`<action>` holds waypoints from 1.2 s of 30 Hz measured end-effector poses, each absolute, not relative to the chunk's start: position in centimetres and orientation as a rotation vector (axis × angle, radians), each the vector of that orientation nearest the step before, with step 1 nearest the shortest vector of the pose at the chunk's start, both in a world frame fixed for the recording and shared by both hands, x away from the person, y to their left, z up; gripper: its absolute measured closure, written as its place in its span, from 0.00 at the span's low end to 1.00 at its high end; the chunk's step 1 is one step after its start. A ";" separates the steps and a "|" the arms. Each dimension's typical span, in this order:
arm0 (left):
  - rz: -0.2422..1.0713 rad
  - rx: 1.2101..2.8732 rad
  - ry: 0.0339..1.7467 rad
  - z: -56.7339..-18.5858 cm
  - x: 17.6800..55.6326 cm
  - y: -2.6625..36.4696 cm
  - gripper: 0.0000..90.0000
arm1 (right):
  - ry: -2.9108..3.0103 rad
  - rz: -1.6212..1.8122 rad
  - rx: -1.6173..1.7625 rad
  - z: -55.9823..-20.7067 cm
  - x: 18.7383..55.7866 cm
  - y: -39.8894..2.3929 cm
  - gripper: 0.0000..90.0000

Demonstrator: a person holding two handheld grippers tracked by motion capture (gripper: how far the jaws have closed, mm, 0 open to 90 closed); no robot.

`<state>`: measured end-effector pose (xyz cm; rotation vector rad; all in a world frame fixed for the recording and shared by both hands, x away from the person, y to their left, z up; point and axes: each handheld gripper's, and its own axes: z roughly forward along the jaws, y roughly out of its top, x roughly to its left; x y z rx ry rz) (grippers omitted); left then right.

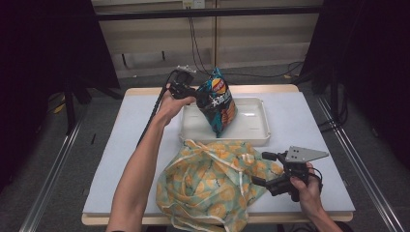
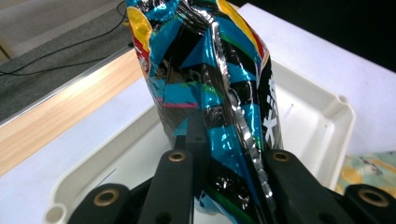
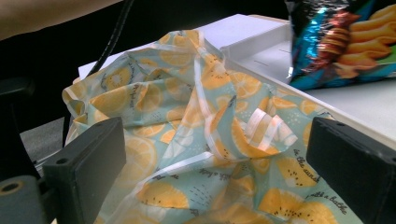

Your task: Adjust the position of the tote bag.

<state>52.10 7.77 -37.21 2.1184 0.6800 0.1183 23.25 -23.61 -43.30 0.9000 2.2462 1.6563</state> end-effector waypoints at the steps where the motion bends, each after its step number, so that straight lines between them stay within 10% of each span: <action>1: 0.125 2.118 0.687 -37.3 52.3 7.6 0.88 | 2.254 1.656 0.898 -43.3 23.2 -23.6 0.04; 16: 0.192 2.118 0.816 -37.5 55.5 6.8 0.83 | 2.283 1.669 0.893 -43.8 23.6 -23.9 0.05; 36: 0.234 2.035 0.882 -37.2 54.9 8.9 0.40 | 2.295 1.673 0.905 -44.0 24.0 -23.9 0.06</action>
